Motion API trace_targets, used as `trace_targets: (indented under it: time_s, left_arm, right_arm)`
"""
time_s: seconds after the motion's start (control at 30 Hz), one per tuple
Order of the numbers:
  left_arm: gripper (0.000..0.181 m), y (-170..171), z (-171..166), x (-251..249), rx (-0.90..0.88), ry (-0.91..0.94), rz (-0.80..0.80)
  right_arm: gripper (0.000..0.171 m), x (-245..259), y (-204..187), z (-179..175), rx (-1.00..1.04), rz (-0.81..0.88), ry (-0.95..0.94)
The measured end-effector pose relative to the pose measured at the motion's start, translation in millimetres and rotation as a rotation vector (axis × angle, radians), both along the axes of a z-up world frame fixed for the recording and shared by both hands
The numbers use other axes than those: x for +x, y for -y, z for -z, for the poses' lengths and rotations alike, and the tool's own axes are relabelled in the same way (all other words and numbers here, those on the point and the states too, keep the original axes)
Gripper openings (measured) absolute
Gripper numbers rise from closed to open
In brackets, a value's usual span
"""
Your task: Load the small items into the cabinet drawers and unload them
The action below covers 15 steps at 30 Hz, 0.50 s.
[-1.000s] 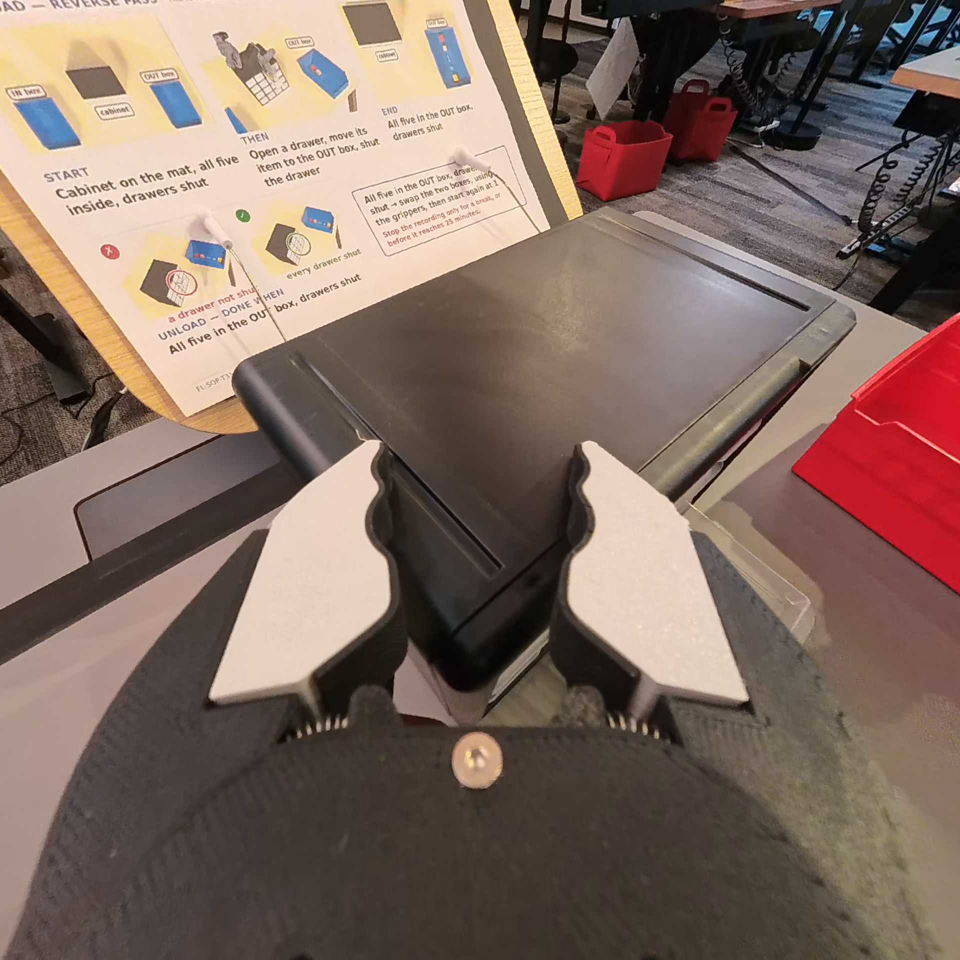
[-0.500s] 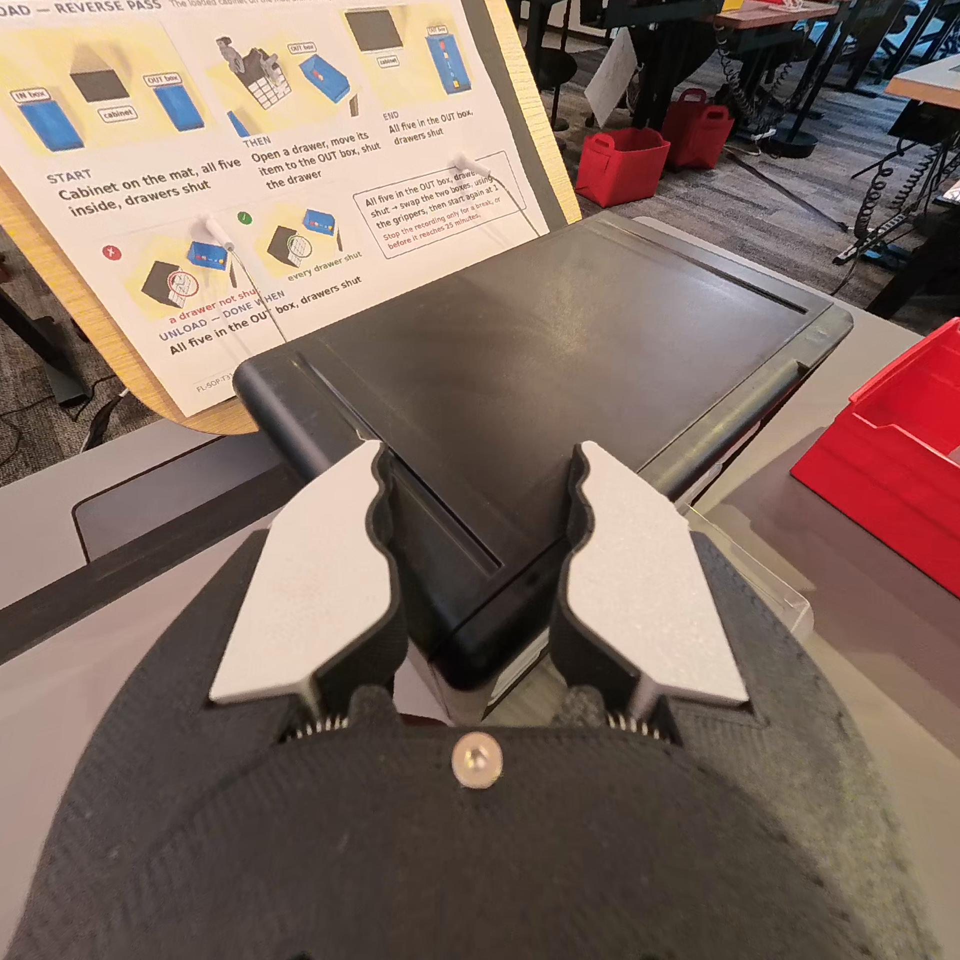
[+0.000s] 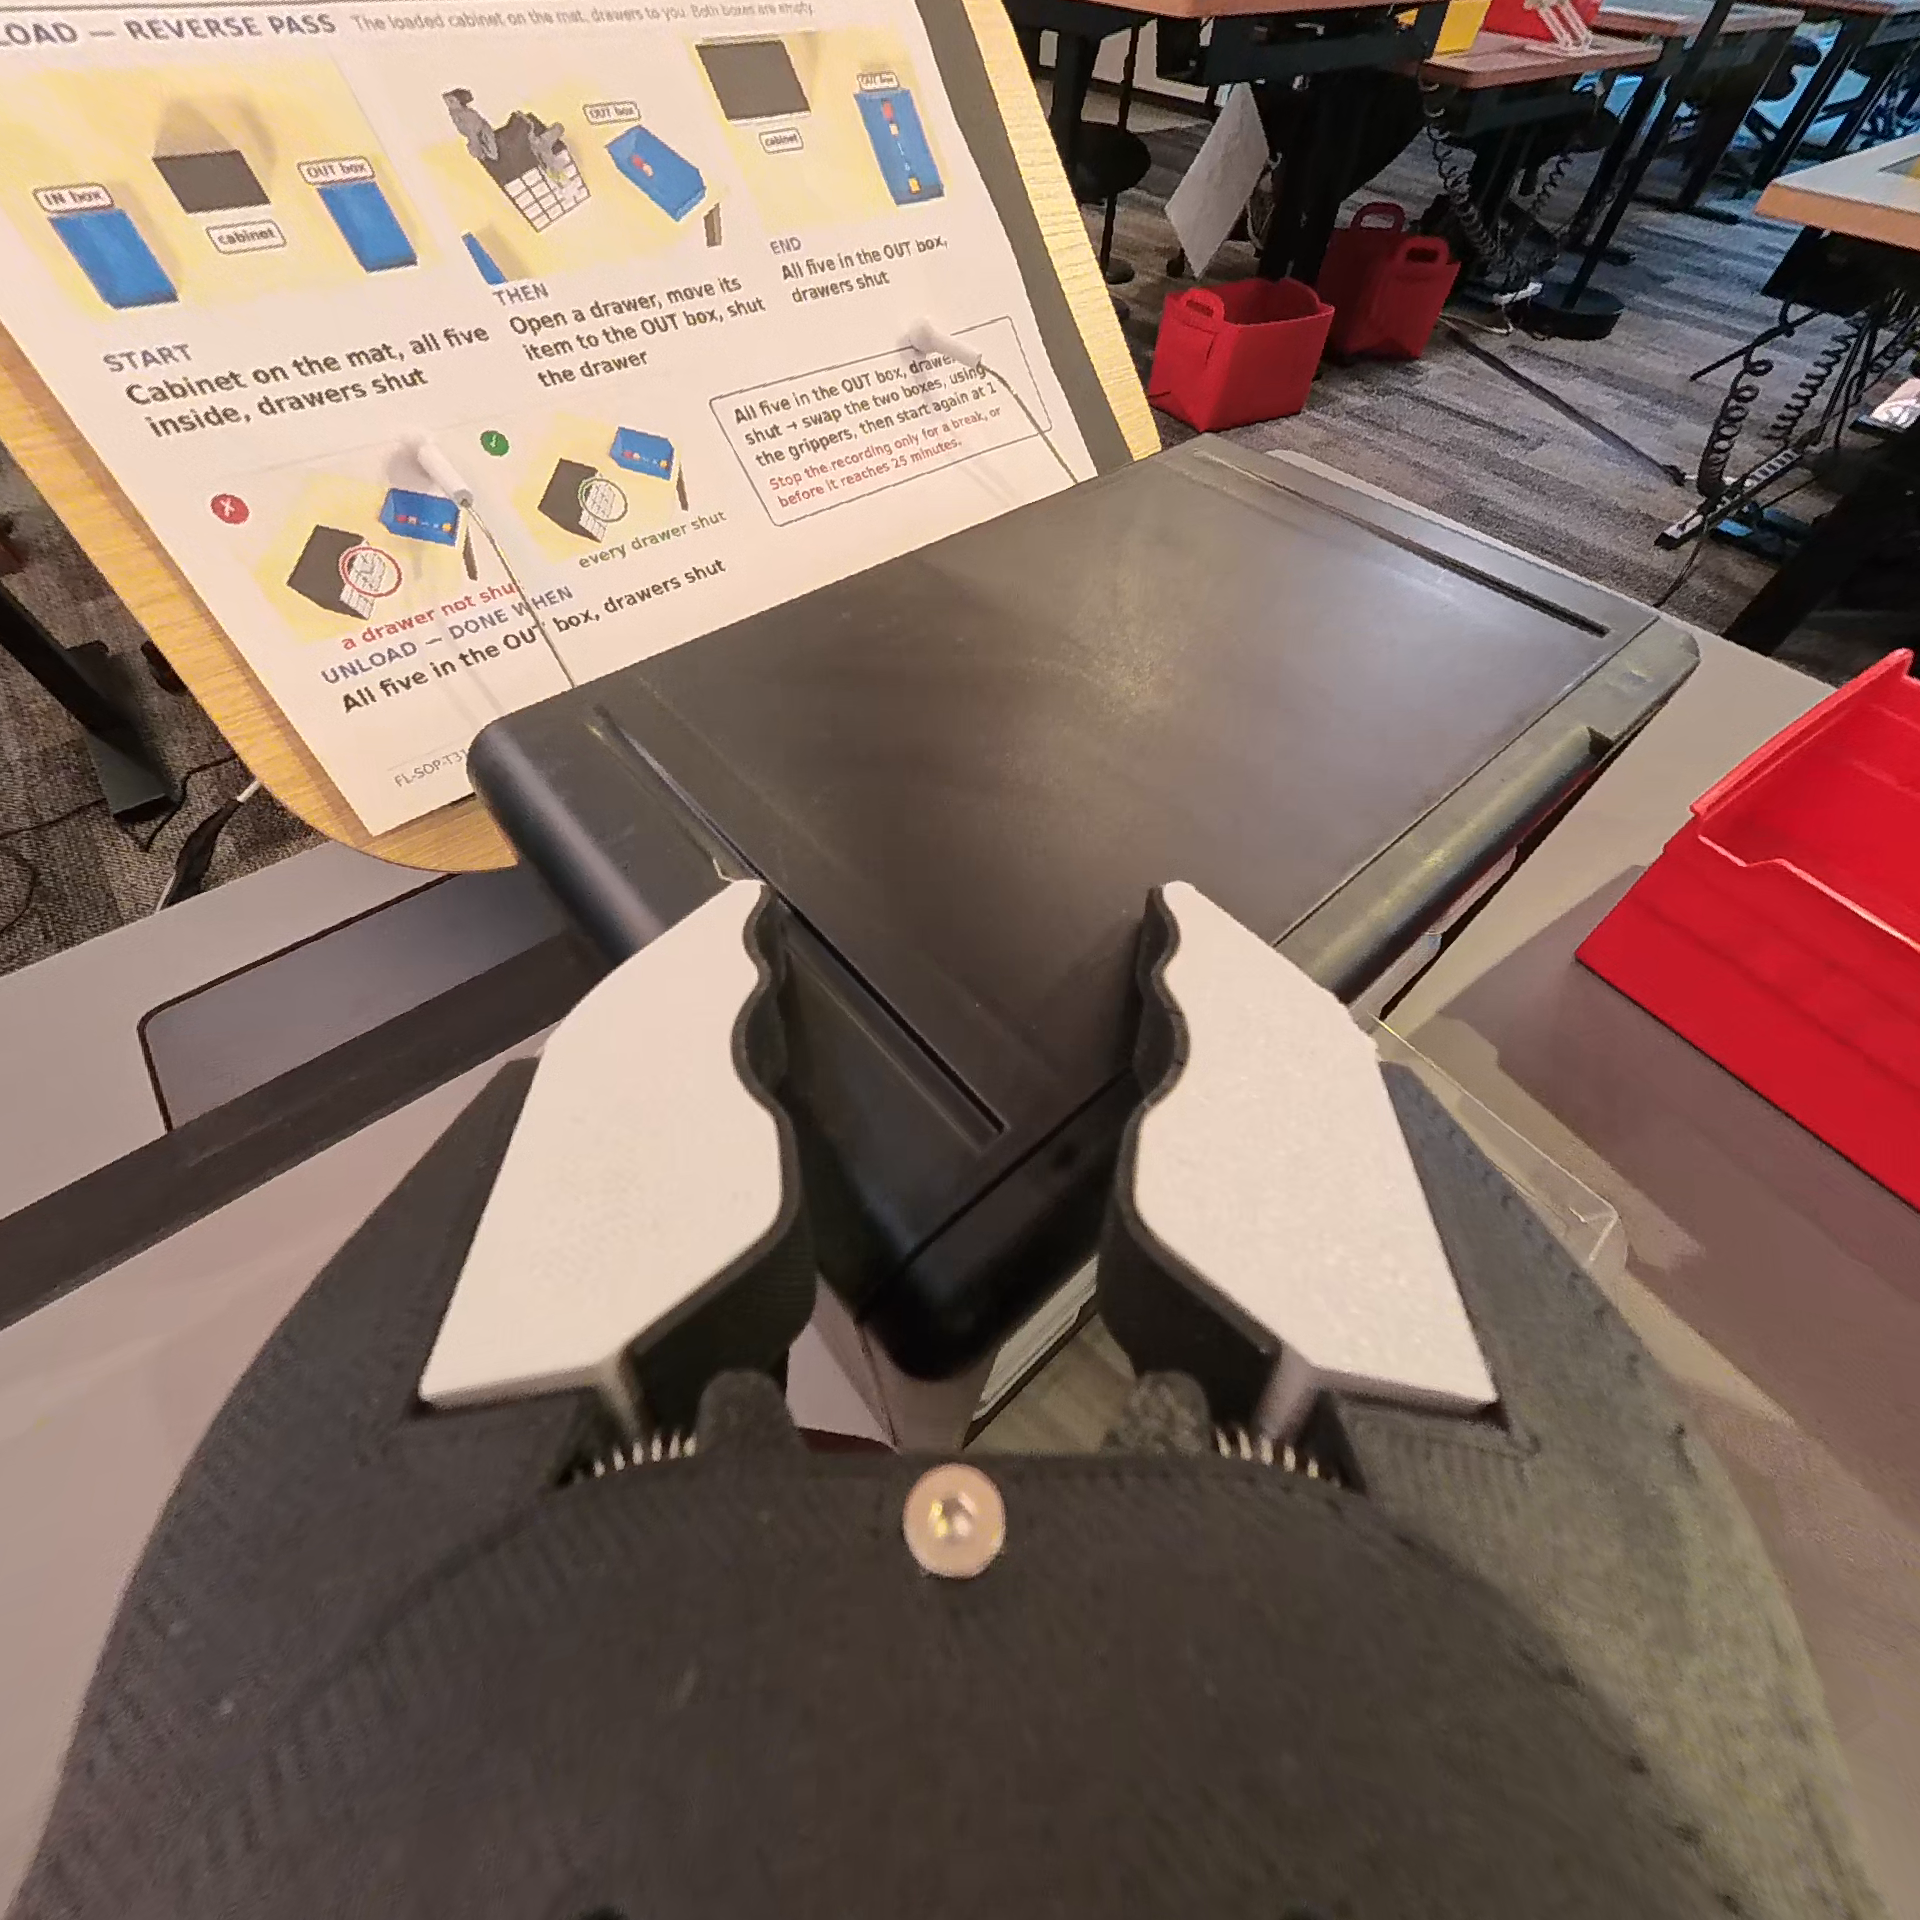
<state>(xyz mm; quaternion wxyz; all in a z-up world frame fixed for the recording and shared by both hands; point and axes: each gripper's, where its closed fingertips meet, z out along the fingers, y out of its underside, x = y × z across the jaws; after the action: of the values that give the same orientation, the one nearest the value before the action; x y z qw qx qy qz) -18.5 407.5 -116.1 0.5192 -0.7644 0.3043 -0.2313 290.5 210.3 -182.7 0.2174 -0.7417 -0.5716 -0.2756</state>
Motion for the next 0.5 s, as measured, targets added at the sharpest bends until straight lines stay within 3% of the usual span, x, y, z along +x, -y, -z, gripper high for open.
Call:
trace_targets:
  time_s: [0.23, 0.4, 0.5]
  left_arm:
    - [0.066, 0, 0, 0, 0.002, 0.006, 0.000]
    - [0.066, 0, 0, -1, 0.005, 0.013, -0.001]
    - [0.066, 0, 0, -1, 0.005, 0.013, 0.000]
  right_arm:
    - [0.036, -67, -11, -5, 0.013, -0.114, -0.038]
    - [0.026, -144, 18, 32, -0.183, -0.246, -0.100]
    - [0.024, -183, 17, 56, -0.197, -0.292, -0.126]
